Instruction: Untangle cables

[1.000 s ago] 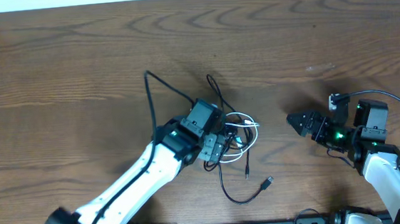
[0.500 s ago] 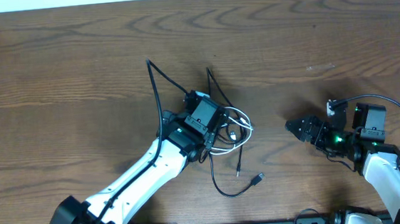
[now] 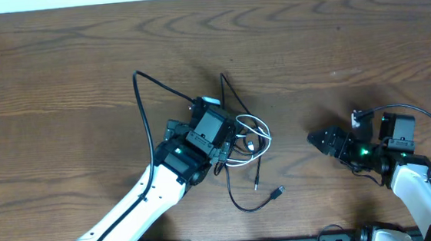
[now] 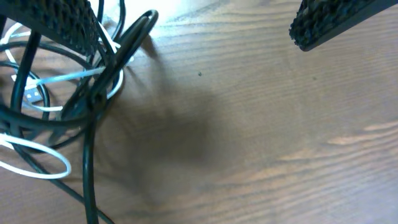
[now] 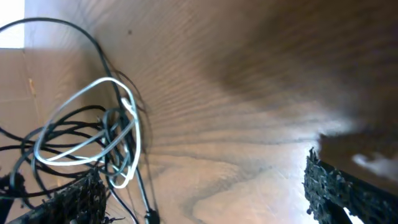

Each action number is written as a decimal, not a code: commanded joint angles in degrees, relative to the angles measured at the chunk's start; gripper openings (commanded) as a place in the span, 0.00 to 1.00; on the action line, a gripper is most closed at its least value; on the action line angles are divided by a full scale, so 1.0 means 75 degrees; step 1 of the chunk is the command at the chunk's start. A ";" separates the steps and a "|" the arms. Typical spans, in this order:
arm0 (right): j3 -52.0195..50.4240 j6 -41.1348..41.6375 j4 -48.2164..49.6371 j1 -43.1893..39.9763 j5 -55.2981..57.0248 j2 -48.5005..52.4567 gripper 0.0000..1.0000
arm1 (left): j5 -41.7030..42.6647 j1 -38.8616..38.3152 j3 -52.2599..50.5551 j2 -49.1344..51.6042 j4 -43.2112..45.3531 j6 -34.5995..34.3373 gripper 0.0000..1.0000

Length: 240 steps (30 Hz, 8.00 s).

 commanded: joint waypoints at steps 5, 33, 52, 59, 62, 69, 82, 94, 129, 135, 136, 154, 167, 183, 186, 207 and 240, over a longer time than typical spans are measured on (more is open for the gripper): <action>0.0009 -0.0093 -0.0152 -0.0032 0.0262 0.0000 0.99 | 0.0149 -0.0003 -0.0006 0.0312 0.0032 -0.0172 0.98; 0.0009 0.0108 -0.0286 -0.0032 -0.0423 0.0000 0.99 | 0.0437 0.0187 0.0172 0.0895 0.1040 -0.0935 0.08; 0.0009 0.0472 0.1629 -0.0023 -0.4331 0.0000 0.99 | 0.2859 0.0224 0.0187 -0.1716 0.2637 -0.0997 0.23; 0.0009 0.0478 0.1626 -0.0023 -0.3573 0.0000 0.99 | 0.0638 0.0842 0.0184 -0.1160 0.0796 -0.2576 0.64; 0.0009 0.0478 0.1629 -0.0026 -0.3558 0.0000 0.99 | 0.0758 0.0906 0.0184 -0.0632 0.0589 -0.2704 0.47; 0.0009 0.0481 0.1533 -0.0023 -0.3558 0.0000 0.99 | 0.1230 0.0863 0.0184 0.0574 0.0431 -0.2795 0.40; 0.0006 0.0481 0.1399 -0.0023 -0.3532 0.0000 0.99 | 0.1329 0.0863 0.0175 0.0877 -0.0758 -0.3284 0.15; 0.0006 0.0478 0.1396 -0.0023 -0.3532 0.0000 0.99 | 0.1413 0.0863 -0.0035 0.1373 -0.0414 -0.3418 0.71; 0.0006 0.0475 0.1343 -0.0023 -0.3331 0.0000 0.99 | 0.2221 0.0863 0.0443 -0.1515 0.0085 -0.3786 0.07; 0.0006 0.0478 0.1341 -0.0023 -0.3340 0.0000 0.99 | 0.3666 0.0863 0.0443 -0.2288 0.1641 -0.3241 0.07; 0.0006 0.0478 0.1341 -0.0023 -0.3340 0.0000 0.99 | 0.3786 0.0863 0.0443 -0.2314 0.1798 -0.3241 0.08; 0.0006 0.0475 0.1145 -0.0023 -0.3497 0.0000 0.99 | 0.5823 0.0886 0.0443 -0.1824 0.5773 -0.3281 0.08; 0.0006 0.1641 0.2763 0.0128 -0.4331 0.0000 0.99 | 0.5820 0.0883 0.0443 -0.1818 0.5776 -0.3453 0.08; 0.0006 0.2940 0.4902 0.3952 0.3139 0.0105 0.99 | 0.5817 0.0883 0.0443 -0.1818 0.5785 -0.4118 0.07; 0.0006 0.2935 0.5388 0.4325 0.3515 0.0510 0.99 | 0.5817 0.0883 0.0443 -0.1818 0.5785 -0.4293 0.07; 0.0017 0.3232 0.8186 0.4721 0.2719 0.2891 0.01 | 0.5963 0.0886 0.0440 -0.1818 0.5718 -0.4628 0.08; 0.0017 0.8650 1.4268 0.1413 -0.6105 0.1731 0.01 | 0.4211 0.0883 0.0434 -0.0752 0.1486 -0.2658 0.91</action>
